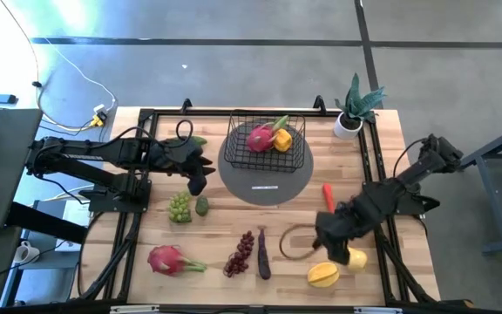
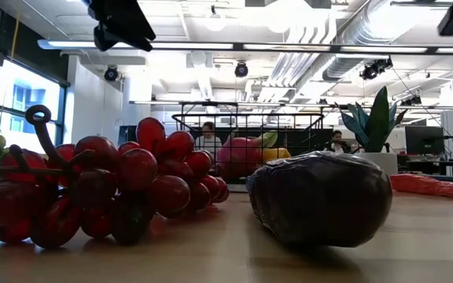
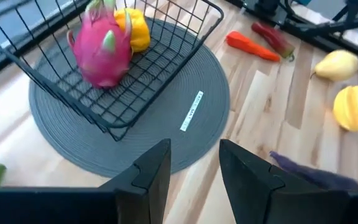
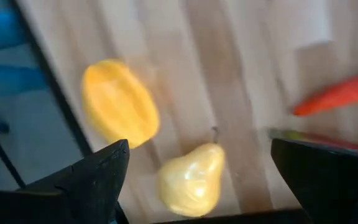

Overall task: Build produce basket
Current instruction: Put the star fruit into the wire basket

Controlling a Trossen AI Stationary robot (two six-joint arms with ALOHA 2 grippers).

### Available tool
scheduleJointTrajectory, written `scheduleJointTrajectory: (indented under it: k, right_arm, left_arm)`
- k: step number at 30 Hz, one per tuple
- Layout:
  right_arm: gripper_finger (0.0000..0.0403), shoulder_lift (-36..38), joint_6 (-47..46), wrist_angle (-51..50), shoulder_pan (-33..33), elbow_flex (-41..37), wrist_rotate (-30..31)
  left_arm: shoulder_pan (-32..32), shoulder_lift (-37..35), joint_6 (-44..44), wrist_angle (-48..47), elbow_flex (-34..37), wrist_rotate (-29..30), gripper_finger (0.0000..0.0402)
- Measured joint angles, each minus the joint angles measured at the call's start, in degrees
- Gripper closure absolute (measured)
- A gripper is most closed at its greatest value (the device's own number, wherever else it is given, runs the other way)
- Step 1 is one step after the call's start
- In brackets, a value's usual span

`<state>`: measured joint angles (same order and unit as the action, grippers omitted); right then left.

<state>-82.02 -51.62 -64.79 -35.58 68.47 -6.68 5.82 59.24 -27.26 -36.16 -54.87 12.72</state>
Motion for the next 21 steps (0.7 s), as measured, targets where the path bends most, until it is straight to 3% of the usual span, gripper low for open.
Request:
scheduleJointTrajectory:
  k: [10, 15, 21]
  right_arm:
    - [0.0029, -0.6, 4.1, 7.0, -11.6, 0.0, 8.0]
    - [0.0029, -1.1, 5.3, 8.4, -13.9, 0.0, 11.3]
    - [0.0029, -4.4, 8.2, 12.2, -14.0, 0.0, 11.0]
  left_arm:
    - [-1.5, 0.0, -4.1, -0.3, 0.0, -0.1, 0.0276]
    - [-2.7, 0.0, -5.5, -0.3, 0.0, -0.1, 0.0276]
    - [-3.7, 0.0, -5.8, -0.3, 0.0, 0.0, 0.0276]
